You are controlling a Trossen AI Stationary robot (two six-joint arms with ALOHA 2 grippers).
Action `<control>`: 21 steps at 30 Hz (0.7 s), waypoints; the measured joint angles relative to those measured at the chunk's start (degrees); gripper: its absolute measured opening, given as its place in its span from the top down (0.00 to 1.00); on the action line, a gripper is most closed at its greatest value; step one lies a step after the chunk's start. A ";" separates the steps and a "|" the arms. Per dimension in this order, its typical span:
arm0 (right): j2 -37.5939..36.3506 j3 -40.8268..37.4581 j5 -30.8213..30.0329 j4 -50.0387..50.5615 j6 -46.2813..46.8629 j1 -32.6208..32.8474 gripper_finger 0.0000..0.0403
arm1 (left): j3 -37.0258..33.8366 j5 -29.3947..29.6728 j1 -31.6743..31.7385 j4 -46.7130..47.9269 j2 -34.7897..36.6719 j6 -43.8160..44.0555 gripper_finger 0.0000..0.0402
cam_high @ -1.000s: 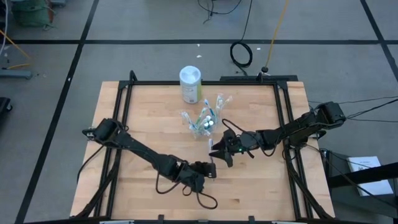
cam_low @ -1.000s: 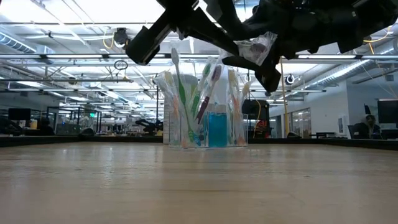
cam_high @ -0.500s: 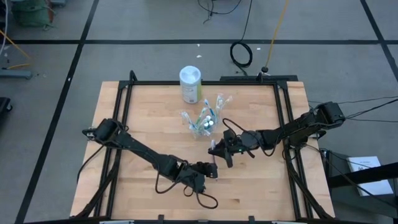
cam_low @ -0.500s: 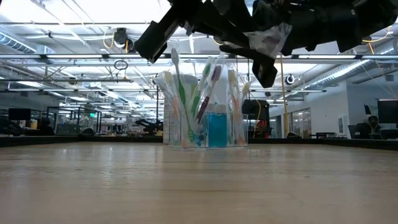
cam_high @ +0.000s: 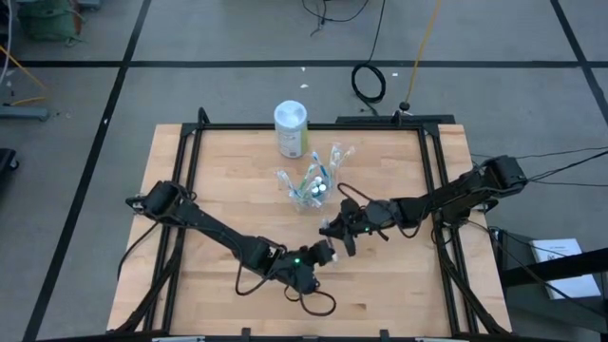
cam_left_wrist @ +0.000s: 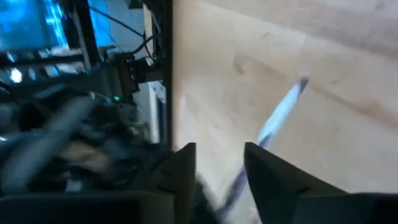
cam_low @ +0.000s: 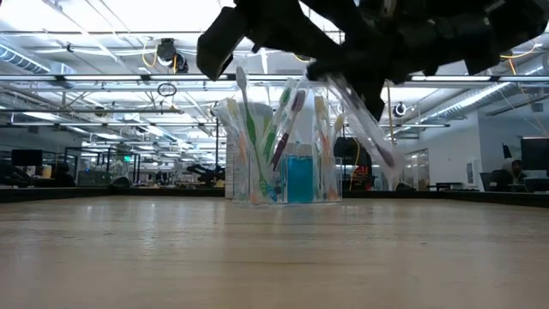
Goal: Pick & Place toothbrushing station
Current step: Put the purple toothbrush into the transparent organizer
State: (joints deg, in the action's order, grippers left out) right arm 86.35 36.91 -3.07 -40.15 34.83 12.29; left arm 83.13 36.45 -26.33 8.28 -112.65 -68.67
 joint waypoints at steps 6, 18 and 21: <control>-0.17 0.08 0.16 3.14 -4.81 -1.15 0.96 | 0.00 -0.10 -1.63 0.37 0.35 14.49 0.54; -13.48 0.15 -17.77 16.03 -23.99 0.27 0.96 | 0.00 0.11 -1.20 23.10 15.30 60.97 0.54; -15.38 0.15 -31.67 9.84 -31.52 1.53 0.96 | 0.00 -0.77 -0.26 25.25 20.86 67.30 0.54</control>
State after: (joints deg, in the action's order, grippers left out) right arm 70.96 37.06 -34.75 -30.31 3.31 13.82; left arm 83.13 35.67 -26.58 33.53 -91.80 -1.37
